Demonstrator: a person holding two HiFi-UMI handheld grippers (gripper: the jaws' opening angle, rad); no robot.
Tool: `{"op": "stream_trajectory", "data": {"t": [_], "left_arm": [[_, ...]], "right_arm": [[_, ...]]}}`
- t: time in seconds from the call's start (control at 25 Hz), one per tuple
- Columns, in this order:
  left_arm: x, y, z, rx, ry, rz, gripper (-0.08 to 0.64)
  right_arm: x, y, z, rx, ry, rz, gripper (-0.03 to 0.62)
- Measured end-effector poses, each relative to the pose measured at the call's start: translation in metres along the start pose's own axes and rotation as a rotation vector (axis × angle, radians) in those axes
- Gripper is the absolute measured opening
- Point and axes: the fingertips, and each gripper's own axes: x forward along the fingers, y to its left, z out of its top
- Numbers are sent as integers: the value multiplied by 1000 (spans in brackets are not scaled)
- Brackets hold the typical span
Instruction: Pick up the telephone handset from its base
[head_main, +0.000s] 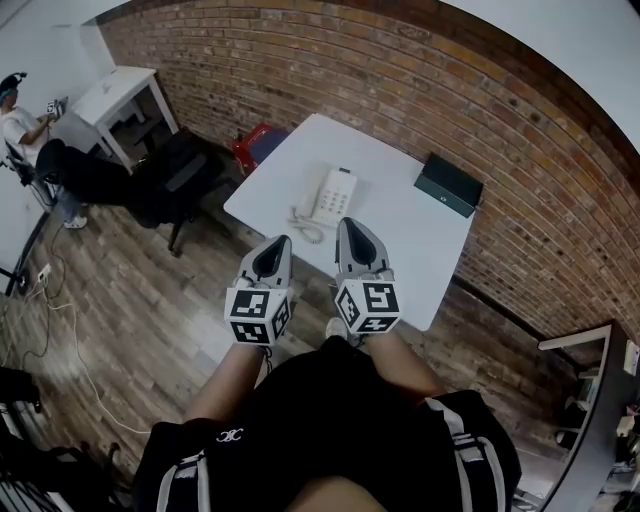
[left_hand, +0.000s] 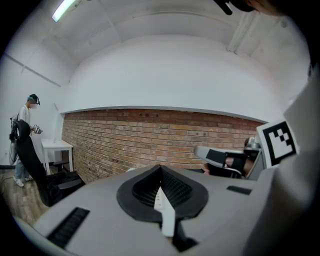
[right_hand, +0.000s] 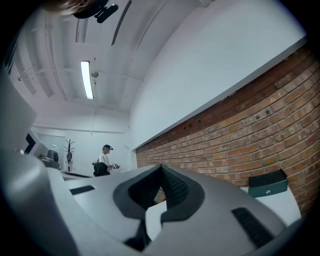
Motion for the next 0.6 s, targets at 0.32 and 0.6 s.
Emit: {"op": "stream_trajectory", "data": {"t": [0.32,0.6], "left_arm": [[69,13,8,-13,40,22,2],[134,21,7,-22,81,42,2]], "right_arm": [[57,-47,-7,5,42,12,-2],[103,-96,-15,16,71,20,-2]]}}
